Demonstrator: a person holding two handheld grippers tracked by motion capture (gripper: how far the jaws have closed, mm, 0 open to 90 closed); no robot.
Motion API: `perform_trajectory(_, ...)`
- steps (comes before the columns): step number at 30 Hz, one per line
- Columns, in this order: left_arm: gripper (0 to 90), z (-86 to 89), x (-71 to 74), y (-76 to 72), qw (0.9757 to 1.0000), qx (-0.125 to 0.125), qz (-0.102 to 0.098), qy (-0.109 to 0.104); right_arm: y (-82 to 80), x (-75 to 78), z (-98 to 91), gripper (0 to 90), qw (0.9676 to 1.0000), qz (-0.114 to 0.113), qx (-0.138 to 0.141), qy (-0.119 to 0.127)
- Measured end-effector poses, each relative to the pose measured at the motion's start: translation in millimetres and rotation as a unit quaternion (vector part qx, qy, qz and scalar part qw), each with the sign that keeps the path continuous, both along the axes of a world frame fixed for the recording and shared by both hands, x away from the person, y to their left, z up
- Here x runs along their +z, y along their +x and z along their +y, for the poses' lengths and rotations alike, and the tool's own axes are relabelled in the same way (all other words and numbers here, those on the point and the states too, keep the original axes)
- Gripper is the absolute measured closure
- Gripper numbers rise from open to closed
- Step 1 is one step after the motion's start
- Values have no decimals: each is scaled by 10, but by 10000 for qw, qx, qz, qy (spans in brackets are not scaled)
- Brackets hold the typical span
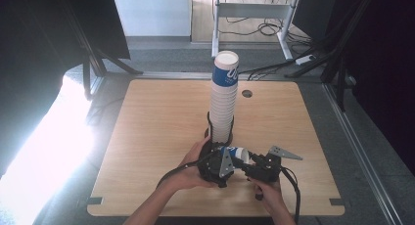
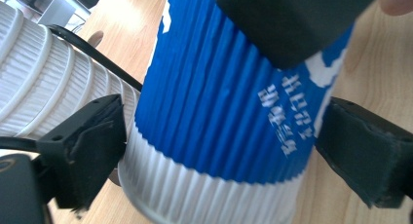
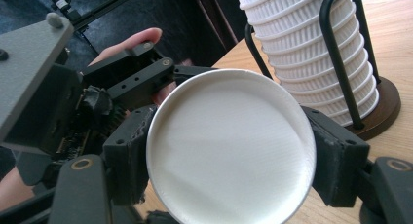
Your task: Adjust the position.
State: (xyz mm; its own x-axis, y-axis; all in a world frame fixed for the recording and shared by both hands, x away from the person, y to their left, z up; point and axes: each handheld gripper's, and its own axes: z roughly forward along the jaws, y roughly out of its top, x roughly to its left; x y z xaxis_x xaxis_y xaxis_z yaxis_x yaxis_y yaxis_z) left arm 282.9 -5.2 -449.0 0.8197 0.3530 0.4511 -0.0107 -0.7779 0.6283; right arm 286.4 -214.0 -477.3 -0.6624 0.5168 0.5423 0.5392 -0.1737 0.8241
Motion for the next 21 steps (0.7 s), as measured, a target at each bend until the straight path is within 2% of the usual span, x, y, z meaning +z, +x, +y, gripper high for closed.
perform_trajectory(2,122,2,-7,8,10000,7,-16,-2,1,-2,4,279,10000,-16,1,-16)
perform_trajectory(8,165,2,-8,-12,9999,-95,-71,60,14,-6,-9,271,10000,8,40,-18)
perform_trajectory(12,179,14,-17,-24,9998,-154,-100,95,25,-14,-10,265,9999,63,116,-18)
perform_trajectory(17,188,49,-39,-27,9998,-188,-44,50,29,-26,3,257,9998,99,188,-63)
perform_trajectory(18,189,77,-35,-23,9998,-191,-17,56,29,-26,11,222,9996,103,229,-119)
perform_trajectory(21,190,128,-15,-14,9998,-189,12,84,30,-16,1,202,9995,70,255,-160)
